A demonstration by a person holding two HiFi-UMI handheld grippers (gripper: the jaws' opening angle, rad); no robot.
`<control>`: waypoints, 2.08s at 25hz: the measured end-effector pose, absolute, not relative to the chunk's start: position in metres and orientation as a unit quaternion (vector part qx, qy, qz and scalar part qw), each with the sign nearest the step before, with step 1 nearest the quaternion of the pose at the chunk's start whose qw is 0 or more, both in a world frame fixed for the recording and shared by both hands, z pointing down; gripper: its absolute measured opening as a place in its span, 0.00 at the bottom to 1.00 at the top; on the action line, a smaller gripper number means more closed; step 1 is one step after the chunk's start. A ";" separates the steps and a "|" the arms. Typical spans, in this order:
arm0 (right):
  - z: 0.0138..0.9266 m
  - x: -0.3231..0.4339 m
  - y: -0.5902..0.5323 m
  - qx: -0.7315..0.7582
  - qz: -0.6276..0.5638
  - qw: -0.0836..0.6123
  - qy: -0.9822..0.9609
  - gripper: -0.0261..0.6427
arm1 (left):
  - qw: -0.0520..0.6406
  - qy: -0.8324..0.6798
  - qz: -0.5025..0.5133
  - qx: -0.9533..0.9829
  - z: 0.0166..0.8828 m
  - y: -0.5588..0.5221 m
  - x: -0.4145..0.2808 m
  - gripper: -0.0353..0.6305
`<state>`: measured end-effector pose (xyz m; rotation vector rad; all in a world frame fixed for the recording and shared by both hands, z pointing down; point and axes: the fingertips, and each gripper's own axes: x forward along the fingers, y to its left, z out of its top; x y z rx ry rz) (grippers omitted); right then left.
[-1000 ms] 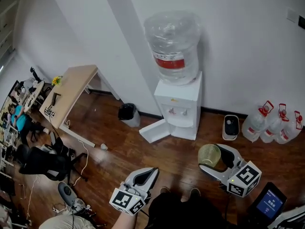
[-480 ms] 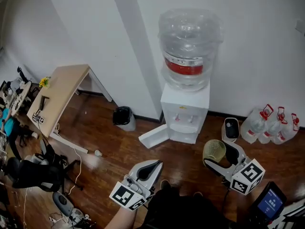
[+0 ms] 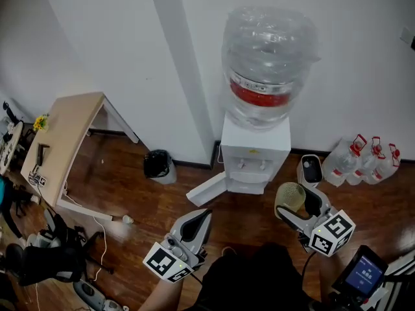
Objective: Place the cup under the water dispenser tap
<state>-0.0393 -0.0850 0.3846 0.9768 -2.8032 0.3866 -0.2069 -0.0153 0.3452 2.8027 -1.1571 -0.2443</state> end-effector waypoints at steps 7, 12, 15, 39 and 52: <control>0.459 -0.035 -0.140 0.361 0.118 0.110 -0.919 0.59 | 0.087 -0.375 -0.064 0.921 0.372 -0.057 -0.209 0.06; 0.526 -0.034 -0.174 0.355 0.128 0.135 -0.916 0.58 | 0.113 -0.385 -0.018 0.916 0.395 -0.099 -0.203 0.06; 0.572 -0.027 -0.191 0.351 0.143 0.164 -0.911 0.58 | 0.126 -0.396 0.005 0.910 0.405 -0.124 -0.197 0.06; 0.860 -0.069 -0.289 0.415 0.222 0.252 -0.846 0.58 | 0.157 -0.409 0.097 0.894 0.522 -0.170 -0.246 0.06; 0.911 -0.069 -0.324 0.488 0.162 0.211 -0.831 0.57 | 0.149 -0.377 0.105 0.908 0.564 -0.190 -0.246 0.06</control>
